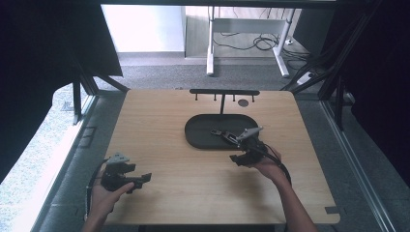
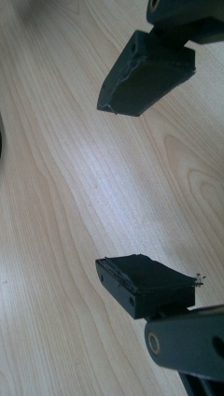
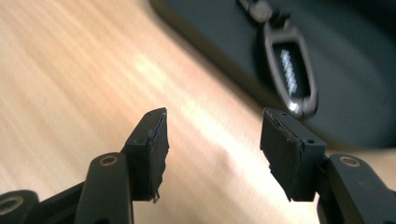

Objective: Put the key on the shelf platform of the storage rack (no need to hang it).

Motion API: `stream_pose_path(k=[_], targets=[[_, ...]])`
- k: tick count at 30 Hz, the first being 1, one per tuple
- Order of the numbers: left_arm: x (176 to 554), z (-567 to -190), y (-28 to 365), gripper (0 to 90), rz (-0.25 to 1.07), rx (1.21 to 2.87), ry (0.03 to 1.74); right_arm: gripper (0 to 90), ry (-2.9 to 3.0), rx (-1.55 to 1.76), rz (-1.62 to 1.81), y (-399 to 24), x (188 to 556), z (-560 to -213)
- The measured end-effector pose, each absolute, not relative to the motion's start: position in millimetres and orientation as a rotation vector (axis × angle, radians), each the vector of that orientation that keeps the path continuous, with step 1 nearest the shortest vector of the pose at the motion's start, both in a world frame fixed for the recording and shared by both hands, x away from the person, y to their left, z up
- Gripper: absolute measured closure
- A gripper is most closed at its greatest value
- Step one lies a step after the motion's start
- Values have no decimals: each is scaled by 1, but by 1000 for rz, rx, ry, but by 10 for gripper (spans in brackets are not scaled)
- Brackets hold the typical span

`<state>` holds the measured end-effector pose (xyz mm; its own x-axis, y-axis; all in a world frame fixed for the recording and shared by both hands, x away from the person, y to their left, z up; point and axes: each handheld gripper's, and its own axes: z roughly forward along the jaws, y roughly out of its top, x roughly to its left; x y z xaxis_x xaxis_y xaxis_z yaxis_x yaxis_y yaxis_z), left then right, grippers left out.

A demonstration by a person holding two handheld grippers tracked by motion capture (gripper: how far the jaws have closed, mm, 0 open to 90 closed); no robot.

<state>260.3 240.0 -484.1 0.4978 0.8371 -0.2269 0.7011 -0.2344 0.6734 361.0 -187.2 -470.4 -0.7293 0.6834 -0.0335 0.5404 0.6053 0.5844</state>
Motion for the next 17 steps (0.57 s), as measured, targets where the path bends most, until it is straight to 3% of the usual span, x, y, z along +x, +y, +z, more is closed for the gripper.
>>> stream_pose_path(k=[9,17], targets=[[261,-486,237,209,235,2012,1267,418,2550,1061,894,-214,321,-495],[262,-486,236,209,237,2013,1265,386,2531,1024,923,-215,309,-500]])
